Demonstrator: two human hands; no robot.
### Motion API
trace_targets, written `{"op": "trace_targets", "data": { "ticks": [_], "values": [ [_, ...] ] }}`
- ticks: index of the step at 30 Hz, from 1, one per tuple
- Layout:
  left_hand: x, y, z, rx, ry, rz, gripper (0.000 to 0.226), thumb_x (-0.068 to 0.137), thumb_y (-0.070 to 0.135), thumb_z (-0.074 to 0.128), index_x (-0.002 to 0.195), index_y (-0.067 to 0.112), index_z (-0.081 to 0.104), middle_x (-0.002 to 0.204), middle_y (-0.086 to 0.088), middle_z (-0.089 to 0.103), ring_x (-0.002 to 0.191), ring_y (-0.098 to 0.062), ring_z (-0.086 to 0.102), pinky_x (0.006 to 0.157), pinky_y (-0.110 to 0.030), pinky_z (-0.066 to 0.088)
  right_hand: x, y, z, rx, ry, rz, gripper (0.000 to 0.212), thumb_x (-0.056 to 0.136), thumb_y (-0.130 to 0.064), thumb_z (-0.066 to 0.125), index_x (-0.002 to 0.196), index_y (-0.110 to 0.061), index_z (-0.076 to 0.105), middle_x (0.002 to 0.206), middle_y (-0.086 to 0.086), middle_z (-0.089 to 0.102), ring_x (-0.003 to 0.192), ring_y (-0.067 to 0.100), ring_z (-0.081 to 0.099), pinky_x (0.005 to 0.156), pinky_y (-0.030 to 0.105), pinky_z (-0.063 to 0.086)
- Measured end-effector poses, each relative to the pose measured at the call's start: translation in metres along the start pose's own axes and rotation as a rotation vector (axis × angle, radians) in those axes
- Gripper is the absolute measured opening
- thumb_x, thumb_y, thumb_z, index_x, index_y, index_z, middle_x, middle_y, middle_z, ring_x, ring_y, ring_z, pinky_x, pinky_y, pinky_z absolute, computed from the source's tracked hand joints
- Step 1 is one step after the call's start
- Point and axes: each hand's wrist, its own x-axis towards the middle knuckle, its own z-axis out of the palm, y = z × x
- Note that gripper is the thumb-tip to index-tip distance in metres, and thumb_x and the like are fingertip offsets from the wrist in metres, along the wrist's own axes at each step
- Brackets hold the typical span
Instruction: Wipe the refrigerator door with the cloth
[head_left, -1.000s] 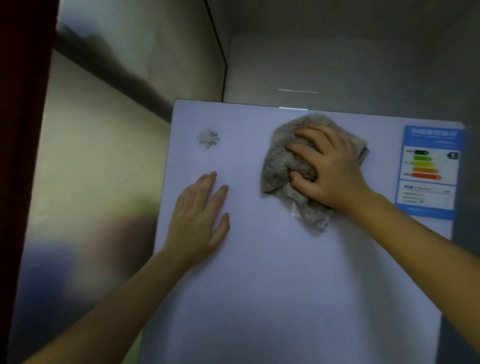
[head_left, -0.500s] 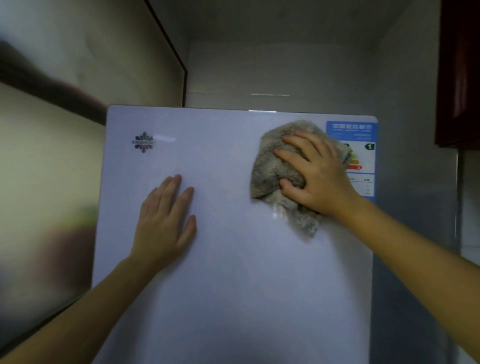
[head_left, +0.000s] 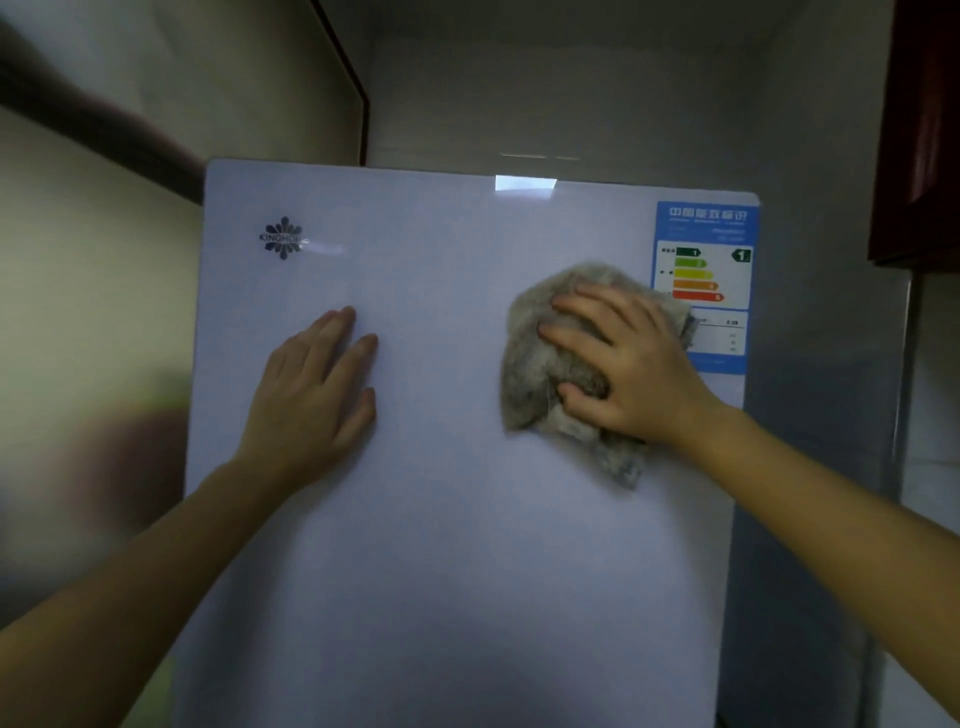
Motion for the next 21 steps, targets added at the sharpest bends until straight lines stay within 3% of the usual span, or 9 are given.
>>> {"op": "trace_targets", "data": {
  "ticks": [4, 6, 8, 13, 15, 21],
  "values": [
    [-0.013, -0.021, -0.006, 0.028, 0.049, -0.061, 0.053, 0.097, 0.034, 0.048, 0.139, 0.004, 0.056, 0.154, -0.023, 0.043, 0.139, -0.043, 0.047, 0.109, -0.052, 0.041, 0.023, -0.023, 0.009, 0.046, 0.090, 0.164, 0.058, 0.086, -0.049, 0.060, 0.137, -0.020, 0.062, 0.148, 0.008, 0.053, 0.144, 0.031, 0.038, 0.117, 0.051, 0.029],
    [-0.026, -0.034, -0.008, 0.035, 0.049, -0.073, 0.053, 0.097, 0.035, 0.048, 0.138, 0.003, 0.056, 0.154, -0.024, 0.044, 0.138, -0.043, 0.047, 0.108, -0.052, 0.041, 0.019, -0.040, 0.017, 0.053, 0.093, 0.162, 0.059, 0.085, -0.048, 0.061, 0.137, -0.020, 0.062, 0.148, 0.008, 0.053, 0.144, 0.031, 0.038, 0.117, 0.051, 0.029],
    [-0.041, -0.043, -0.009, 0.035, 0.034, -0.073, 0.053, 0.097, 0.035, 0.047, 0.138, 0.003, 0.057, 0.153, -0.024, 0.045, 0.138, -0.043, 0.048, 0.109, -0.051, 0.041, 0.008, -0.060, 0.027, 0.057, 0.053, 0.049, 0.060, 0.084, -0.048, 0.064, 0.138, -0.021, 0.062, 0.149, 0.009, 0.054, 0.144, 0.032, 0.041, 0.117, 0.052, 0.032],
    [-0.073, -0.052, -0.009, 0.024, -0.004, -0.046, 0.052, 0.097, 0.035, 0.048, 0.137, 0.004, 0.058, 0.154, -0.020, 0.046, 0.140, -0.039, 0.047, 0.110, -0.048, 0.040, -0.017, -0.092, 0.045, 0.070, -0.117, -0.438, 0.053, 0.086, -0.047, 0.065, 0.132, -0.020, 0.066, 0.145, 0.010, 0.059, 0.139, 0.032, 0.050, 0.117, 0.052, 0.038],
    [-0.079, -0.058, -0.010, 0.028, -0.003, -0.040, 0.051, 0.097, 0.035, 0.047, 0.137, 0.004, 0.059, 0.154, -0.018, 0.047, 0.140, -0.038, 0.047, 0.108, -0.048, 0.040, -0.001, -0.080, 0.042, 0.051, -0.099, -0.386, 0.054, 0.087, -0.048, 0.065, 0.133, -0.020, 0.066, 0.146, 0.011, 0.058, 0.139, 0.034, 0.051, 0.115, 0.053, 0.039],
    [-0.083, -0.068, -0.006, 0.035, 0.014, -0.029, 0.050, 0.098, 0.035, 0.048, 0.137, 0.005, 0.058, 0.154, -0.020, 0.047, 0.140, -0.039, 0.048, 0.106, -0.049, 0.042, 0.070, -0.065, 0.029, 0.060, 0.078, 0.023, 0.054, 0.085, -0.046, 0.066, 0.133, -0.020, 0.066, 0.144, 0.008, 0.057, 0.140, 0.033, 0.045, 0.113, 0.050, 0.033]
  ]
}}
